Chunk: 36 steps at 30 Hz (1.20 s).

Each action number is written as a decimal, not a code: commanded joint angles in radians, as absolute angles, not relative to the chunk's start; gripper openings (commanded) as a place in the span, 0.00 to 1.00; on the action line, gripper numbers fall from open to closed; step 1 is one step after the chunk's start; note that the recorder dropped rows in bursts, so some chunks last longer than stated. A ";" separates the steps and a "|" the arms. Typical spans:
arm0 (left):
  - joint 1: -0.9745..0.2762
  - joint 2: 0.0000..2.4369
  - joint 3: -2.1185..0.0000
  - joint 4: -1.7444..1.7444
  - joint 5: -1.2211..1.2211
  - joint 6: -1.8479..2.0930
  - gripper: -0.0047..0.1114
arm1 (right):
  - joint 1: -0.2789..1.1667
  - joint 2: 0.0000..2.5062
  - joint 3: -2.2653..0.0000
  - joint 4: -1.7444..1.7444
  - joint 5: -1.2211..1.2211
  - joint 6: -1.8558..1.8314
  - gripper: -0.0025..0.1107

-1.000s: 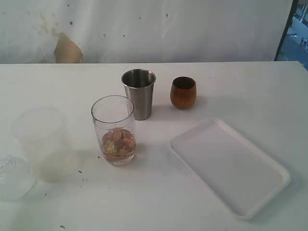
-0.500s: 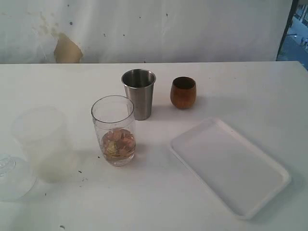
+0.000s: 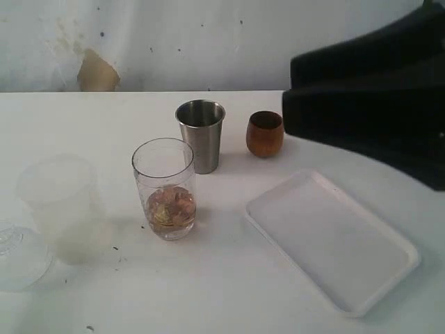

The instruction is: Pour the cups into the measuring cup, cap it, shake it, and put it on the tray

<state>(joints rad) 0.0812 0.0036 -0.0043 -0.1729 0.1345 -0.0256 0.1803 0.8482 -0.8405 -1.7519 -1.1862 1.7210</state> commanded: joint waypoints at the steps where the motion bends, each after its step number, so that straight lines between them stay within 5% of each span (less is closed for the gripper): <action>1: 0.078 0.000 0.000 -0.170 0.133 -0.025 0.04 | 0.168 0.753 -0.760 -1.744 -1.074 1.736 0.14; 3: 0.078 0.000 0.000 -0.170 0.133 -0.025 0.04 | 0.168 0.726 -0.734 -1.744 -1.021 1.771 0.02; 27: 0.078 0.000 0.000 -0.170 0.133 -0.025 0.04 | 0.168 0.685 -0.683 -1.478 -0.260 2.102 0.02; 36: 0.078 0.000 0.000 -0.170 0.131 -0.024 0.04 | 0.168 0.597 -0.500 -0.721 -0.182 1.280 0.02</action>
<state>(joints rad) 0.0812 0.0036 -0.0043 -0.1729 0.1345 -0.0256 0.1741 0.6284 -0.5399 -0.9362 -0.1603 1.6374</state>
